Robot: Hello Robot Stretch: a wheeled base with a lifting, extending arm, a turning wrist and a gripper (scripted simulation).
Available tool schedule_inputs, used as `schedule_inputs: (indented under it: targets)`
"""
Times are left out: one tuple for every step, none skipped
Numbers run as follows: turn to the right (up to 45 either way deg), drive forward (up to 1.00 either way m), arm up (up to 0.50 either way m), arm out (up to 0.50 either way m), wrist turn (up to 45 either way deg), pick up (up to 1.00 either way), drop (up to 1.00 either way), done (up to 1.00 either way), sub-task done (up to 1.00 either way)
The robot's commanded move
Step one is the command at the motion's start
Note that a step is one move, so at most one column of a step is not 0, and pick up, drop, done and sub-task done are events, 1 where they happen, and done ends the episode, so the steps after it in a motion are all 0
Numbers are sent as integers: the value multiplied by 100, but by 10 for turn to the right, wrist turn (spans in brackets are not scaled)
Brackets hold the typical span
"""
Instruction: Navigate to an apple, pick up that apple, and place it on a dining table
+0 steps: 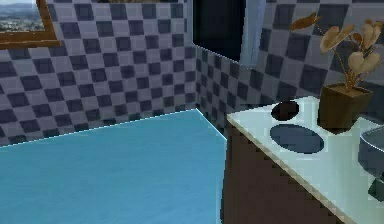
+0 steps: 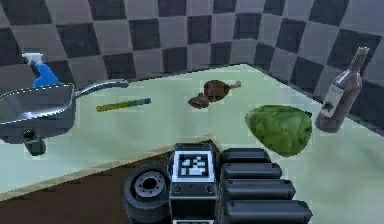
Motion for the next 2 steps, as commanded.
schedule_inputs:
  targets:
    - [-270,0,0,0,0,0,0,0,0]
    - [0,25,0,0,0,0,0,0,0]
